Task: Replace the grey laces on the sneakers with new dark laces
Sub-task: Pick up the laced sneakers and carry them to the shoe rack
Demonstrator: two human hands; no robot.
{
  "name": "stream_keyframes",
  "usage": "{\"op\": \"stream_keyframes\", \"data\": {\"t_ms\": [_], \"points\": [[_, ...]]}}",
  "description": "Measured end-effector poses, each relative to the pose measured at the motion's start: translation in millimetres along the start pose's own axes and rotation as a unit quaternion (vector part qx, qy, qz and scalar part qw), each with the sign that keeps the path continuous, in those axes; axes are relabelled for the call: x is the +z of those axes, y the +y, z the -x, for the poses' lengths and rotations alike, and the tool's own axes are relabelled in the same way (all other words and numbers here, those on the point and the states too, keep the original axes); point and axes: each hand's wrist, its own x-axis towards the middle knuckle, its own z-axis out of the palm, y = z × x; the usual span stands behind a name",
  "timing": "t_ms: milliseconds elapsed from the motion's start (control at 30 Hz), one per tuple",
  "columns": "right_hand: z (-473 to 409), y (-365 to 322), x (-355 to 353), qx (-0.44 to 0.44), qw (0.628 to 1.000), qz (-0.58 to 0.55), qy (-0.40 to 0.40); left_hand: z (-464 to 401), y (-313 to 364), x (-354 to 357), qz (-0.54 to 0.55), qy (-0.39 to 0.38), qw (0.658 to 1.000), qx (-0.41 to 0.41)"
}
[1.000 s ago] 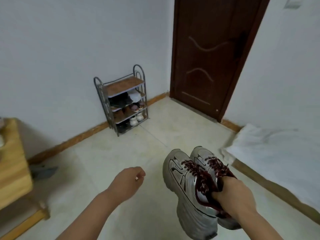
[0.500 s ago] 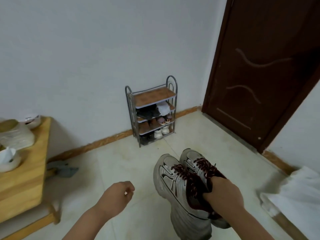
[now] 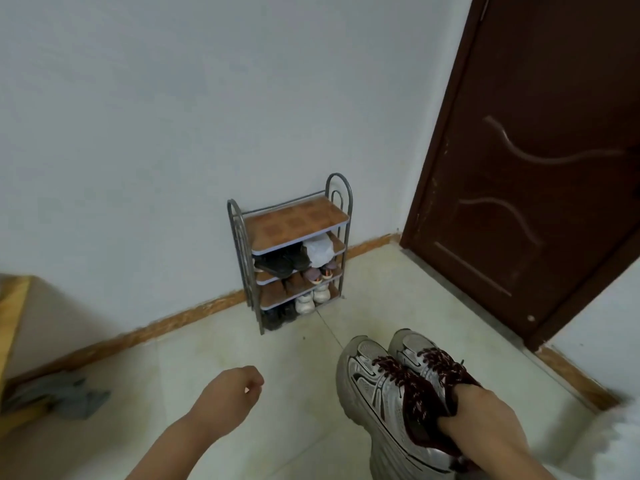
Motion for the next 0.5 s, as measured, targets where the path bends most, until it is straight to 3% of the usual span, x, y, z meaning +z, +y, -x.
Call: {"op": "stream_keyframes", "data": {"t_ms": [500], "points": [[-282.8, -55.3, -80.4, -0.129, 0.991, 0.025, -0.019, -218.7, 64.6, -40.3, 0.059, 0.039, 0.994, -0.083]]}}
